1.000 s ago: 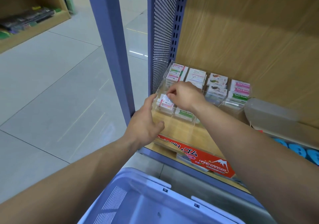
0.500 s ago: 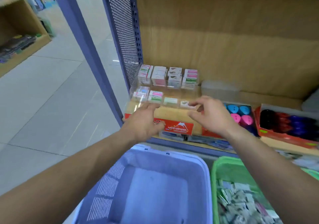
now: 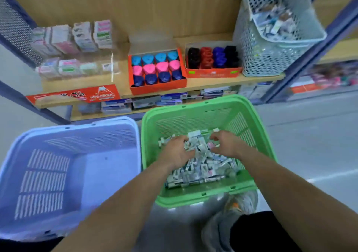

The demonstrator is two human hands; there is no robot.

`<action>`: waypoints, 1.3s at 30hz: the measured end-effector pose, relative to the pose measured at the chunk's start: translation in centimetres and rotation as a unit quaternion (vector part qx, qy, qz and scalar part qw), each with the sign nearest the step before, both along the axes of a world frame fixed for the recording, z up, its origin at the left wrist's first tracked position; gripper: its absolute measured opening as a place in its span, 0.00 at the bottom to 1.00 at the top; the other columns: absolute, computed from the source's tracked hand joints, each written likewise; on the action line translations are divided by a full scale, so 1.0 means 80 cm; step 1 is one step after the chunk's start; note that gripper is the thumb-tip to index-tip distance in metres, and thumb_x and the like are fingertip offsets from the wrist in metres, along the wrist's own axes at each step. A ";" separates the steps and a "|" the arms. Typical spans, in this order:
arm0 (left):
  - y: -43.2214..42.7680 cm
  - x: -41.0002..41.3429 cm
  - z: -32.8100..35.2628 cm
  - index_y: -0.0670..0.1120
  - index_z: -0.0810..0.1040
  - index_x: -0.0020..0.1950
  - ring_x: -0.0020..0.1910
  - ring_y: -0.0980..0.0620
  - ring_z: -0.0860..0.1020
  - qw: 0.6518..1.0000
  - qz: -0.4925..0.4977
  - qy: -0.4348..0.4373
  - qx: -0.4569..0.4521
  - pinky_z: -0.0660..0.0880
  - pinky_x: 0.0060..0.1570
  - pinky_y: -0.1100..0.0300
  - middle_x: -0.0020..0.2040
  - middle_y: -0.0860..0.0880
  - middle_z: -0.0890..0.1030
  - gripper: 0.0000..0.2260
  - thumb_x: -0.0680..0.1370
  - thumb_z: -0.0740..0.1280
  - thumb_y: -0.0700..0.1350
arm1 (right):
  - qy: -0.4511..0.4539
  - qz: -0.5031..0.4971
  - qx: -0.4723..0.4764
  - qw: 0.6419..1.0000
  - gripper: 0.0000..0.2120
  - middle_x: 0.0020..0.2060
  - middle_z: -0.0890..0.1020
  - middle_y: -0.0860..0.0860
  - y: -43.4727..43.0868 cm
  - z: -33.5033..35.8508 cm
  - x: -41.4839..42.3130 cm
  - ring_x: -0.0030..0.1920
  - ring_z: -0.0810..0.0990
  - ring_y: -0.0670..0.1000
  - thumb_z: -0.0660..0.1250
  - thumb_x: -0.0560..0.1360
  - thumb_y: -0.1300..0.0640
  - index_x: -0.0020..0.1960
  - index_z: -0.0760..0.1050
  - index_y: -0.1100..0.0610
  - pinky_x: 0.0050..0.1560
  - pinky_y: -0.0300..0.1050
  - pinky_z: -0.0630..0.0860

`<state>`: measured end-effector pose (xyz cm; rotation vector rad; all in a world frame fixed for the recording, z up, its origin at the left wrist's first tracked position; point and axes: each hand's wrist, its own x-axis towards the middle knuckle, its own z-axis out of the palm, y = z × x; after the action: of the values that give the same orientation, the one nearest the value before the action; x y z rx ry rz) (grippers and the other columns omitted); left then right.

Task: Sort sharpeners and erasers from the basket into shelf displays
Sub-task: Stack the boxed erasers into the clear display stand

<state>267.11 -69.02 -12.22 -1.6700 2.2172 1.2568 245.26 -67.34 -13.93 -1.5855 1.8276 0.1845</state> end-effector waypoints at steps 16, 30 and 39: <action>-0.024 -0.053 -0.174 0.54 0.63 0.76 0.71 0.45 0.69 0.992 0.044 -0.085 0.084 0.66 0.71 0.42 0.73 0.50 0.70 0.41 0.67 0.79 0.58 | -0.056 -0.075 0.082 0.992 0.70 0.79 0.51 0.52 -0.025 -0.149 -0.019 0.78 0.57 0.62 0.82 0.55 0.34 0.81 0.43 0.50 0.77 0.58 0.61; -0.043 -0.058 -0.177 0.60 0.67 0.63 0.65 0.50 0.74 0.975 0.078 -0.024 0.205 0.67 0.70 0.45 0.65 0.55 0.75 0.30 0.69 0.80 0.48 | -0.032 -0.023 0.139 0.989 0.66 0.78 0.56 0.54 -0.033 -0.146 -0.016 0.77 0.60 0.60 0.81 0.54 0.32 0.81 0.51 0.53 0.76 0.56 0.63; -0.037 -0.066 -0.170 0.58 0.66 0.68 0.64 0.44 0.73 0.970 0.059 -0.050 0.229 0.70 0.67 0.40 0.66 0.51 0.74 0.34 0.67 0.80 0.54 | -0.049 -0.027 0.145 0.988 0.67 0.79 0.54 0.52 -0.034 -0.148 -0.021 0.77 0.61 0.59 0.82 0.53 0.34 0.81 0.50 0.51 0.77 0.54 0.61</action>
<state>261.82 -71.95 -25.80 -1.6467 1.6269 1.5279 243.60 -70.06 -25.78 -1.3181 1.6809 0.3262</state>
